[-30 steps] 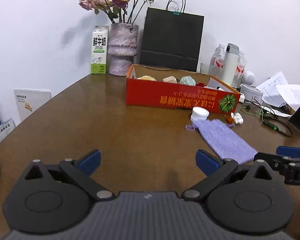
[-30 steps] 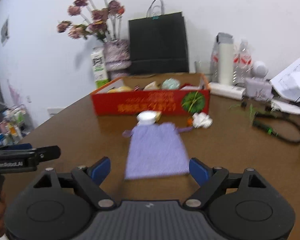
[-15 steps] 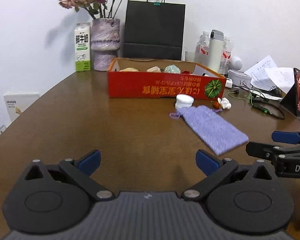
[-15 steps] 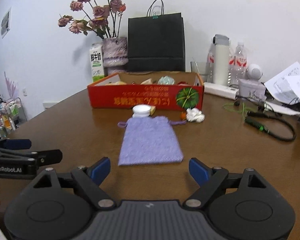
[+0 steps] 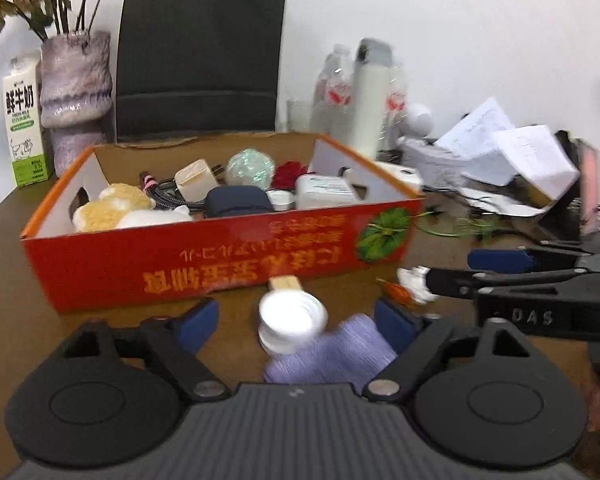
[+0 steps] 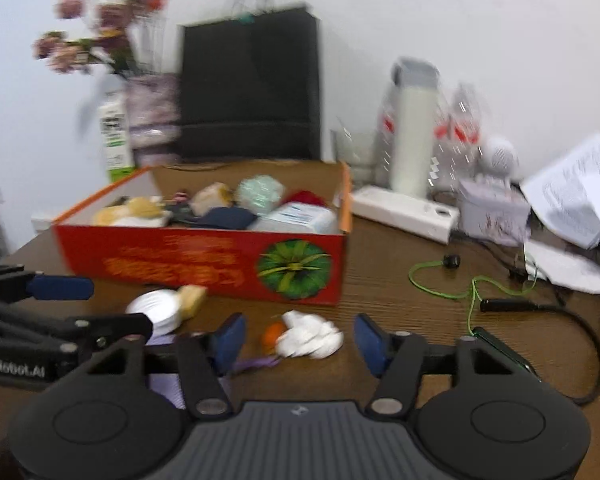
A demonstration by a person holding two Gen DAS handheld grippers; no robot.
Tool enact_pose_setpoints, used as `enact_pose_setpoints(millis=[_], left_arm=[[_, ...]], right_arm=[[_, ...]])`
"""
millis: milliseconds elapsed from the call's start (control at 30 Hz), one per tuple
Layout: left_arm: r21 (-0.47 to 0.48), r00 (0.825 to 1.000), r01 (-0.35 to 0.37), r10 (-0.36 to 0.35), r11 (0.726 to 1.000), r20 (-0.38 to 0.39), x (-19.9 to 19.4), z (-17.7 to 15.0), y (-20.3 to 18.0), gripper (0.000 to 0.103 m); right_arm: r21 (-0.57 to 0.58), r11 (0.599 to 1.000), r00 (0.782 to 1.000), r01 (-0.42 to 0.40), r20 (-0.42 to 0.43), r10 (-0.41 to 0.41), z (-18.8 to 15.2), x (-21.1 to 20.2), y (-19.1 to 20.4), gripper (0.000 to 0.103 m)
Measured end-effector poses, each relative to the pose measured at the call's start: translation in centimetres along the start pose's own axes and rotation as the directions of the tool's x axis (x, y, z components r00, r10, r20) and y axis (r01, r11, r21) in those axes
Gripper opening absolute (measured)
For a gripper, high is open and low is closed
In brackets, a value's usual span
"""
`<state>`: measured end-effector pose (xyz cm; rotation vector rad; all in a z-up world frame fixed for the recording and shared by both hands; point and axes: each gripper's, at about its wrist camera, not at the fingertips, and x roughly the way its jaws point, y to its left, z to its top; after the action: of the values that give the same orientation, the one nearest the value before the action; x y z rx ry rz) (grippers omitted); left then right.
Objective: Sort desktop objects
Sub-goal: 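Grasp the white bottle cap with the left tool while the right tool grasps the crumpled tissue, then carry the bottle cap and tissue into the box while both tools release them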
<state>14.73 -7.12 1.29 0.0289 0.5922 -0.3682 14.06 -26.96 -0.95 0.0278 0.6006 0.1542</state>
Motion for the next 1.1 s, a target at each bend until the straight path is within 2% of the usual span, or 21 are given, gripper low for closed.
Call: enact_pose_setpoints(millis=[33,67,100,133,200,267,400,500,633,767,900,1000,1100], left_arm=[[-0.004,1.0,-0.008,0.008,1.0,-0.023,0.9,0.2,0.3,0.064],[-0.02,0.999,-0.012,0.011,1.0,-0.052,1.9,0.4,0.6,0.057],[-0.031,0.997,-0.007,0.004,0.999,-0.078,2.5,0.5,0.9,0.043],[-0.05,0.995,-0.003,-0.002,0.999,-0.1,2.9,0.5,1.3,0.041],[-0.09,0.996,0.024,-0.031,0.996,-0.081,2.7,0.5,2.3,0.041],[-0.11,0.997,0.048,-0.055,0.993,-0.062,2.3,0.6,2.8,0.041],[-0.183,0.999,0.048,-0.051,0.982,-0.012,0.0,1.8,4.1,0.04],[-0.212,0.998,0.05,-0.041,0.976,0.047,-3.2,2.0,5.0,0.04],[-0.181,0.999,-0.053,0.054,0.982,0.0,-5.9,0.4,4.7,0.04],[-0.138,0.992,-0.128,0.128,0.982,-0.01,-8.8,-2.5,3.4,0.04],[-0.139,0.988,-0.152,0.15,0.979,-0.025,-11.4,-4.9,2.5,0.04],[-0.11,0.983,-0.183,0.183,0.977,-0.005,-13.5,-6.4,1.5,0.041],[-0.106,0.984,-0.177,0.177,0.978,-0.006,-15.3,-8.0,0.5,0.041]], right_arm=[[0.021,1.0,1.0,-0.003,-0.022,0.003,0.1,1.0,-0.5,0.044],[0.032,0.999,0.999,-0.004,-0.039,0.005,0.1,1.8,-0.9,0.04],[0.048,0.999,0.999,-0.001,-0.043,0.003,0.0,2.3,-1.3,0.035],[0.065,0.998,0.999,-0.002,-0.049,0.005,-0.2,2.7,-1.7,0.025],[0.097,0.995,0.999,-0.021,-0.046,0.025,-0.4,2.9,-2.3,0.023],[0.08,0.997,0.999,-0.016,-0.044,0.019,-0.6,2.6,-2.2,0.018],[0.078,0.997,1.0,0.001,0.011,-0.002,-0.1,0.6,-1.8,0.014],[0.086,0.996,0.997,-0.039,0.062,0.034,0.0,-2.3,-1.2,0.014],[0.056,0.993,0.991,-0.103,0.088,0.098,-1.5,-5.5,1.0,0.013],[0.06,0.986,0.985,-0.155,0.084,0.15,-3.7,-7.9,3.2,0.013],[0.018,0.986,0.985,-0.168,0.044,0.167,-6.3,-9.9,5.6,0.013],[-0.018,0.987,0.987,-0.16,0.029,0.161,-7.9,-11.7,6.9,0.013],[-0.019,0.986,0.986,-0.165,0.018,0.165,-9.4,-13.5,7.7,0.013]])
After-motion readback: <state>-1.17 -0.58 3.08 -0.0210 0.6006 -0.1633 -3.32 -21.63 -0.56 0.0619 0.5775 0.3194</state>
